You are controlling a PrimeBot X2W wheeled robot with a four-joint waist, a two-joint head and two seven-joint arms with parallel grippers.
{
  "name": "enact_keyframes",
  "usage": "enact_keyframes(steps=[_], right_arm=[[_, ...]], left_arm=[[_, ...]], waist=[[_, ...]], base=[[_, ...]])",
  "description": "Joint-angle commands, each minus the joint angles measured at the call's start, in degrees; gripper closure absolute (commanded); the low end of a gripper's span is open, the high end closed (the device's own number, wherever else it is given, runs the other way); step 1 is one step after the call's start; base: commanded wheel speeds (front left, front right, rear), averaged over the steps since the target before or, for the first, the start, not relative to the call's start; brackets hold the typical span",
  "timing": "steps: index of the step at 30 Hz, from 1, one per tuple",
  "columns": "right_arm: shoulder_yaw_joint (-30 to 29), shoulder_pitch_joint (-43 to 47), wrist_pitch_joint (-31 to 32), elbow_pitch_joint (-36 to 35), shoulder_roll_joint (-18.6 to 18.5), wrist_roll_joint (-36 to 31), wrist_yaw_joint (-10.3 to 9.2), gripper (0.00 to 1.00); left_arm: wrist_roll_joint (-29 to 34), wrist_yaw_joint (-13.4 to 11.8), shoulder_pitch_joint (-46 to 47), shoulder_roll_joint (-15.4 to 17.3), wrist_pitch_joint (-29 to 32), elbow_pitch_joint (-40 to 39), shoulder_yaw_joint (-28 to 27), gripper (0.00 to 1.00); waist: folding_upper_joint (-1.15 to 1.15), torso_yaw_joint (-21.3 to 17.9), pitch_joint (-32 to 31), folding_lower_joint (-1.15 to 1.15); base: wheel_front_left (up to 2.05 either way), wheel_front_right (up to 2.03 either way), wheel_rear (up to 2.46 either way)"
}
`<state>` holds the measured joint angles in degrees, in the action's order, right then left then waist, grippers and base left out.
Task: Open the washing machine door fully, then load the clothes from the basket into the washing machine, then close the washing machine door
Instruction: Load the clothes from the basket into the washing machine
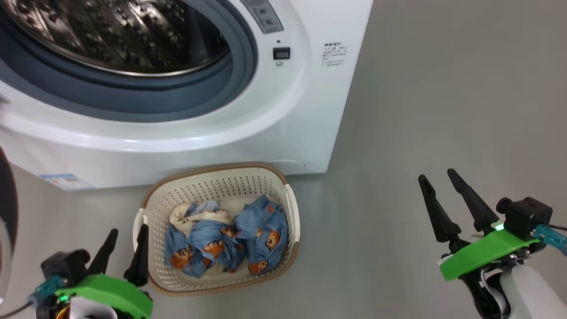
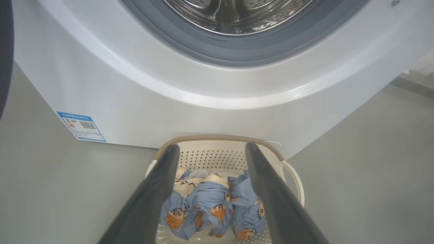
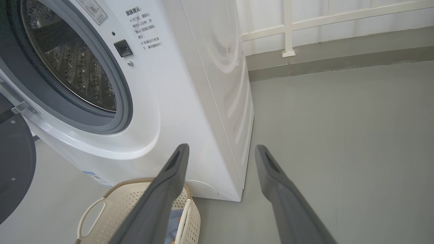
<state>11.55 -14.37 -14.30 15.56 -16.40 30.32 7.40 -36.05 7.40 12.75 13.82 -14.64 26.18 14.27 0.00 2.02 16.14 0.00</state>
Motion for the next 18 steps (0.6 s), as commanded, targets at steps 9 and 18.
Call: enact_keyframes(steps=[9,18], right_arm=[[0.25,-3.67,-0.70,-2.46,0.83,-1.94,0.09,0.00],[0.27,-7.48,-0.70,-3.32,1.26,-3.23,0.09,0.00]], left_arm=[[-6.81,0.09,10.43,3.54,-0.36,9.62,8.46,0.00],[-14.84,0.09,20.10,5.20,-0.36,17.96,20.56,0.00]], waist=[[0.00,-1.41,9.01,0.00],[0.00,-2.23,16.21,0.00]], base=[[0.00,0.00,0.00],[0.00,0.00,0.00]])
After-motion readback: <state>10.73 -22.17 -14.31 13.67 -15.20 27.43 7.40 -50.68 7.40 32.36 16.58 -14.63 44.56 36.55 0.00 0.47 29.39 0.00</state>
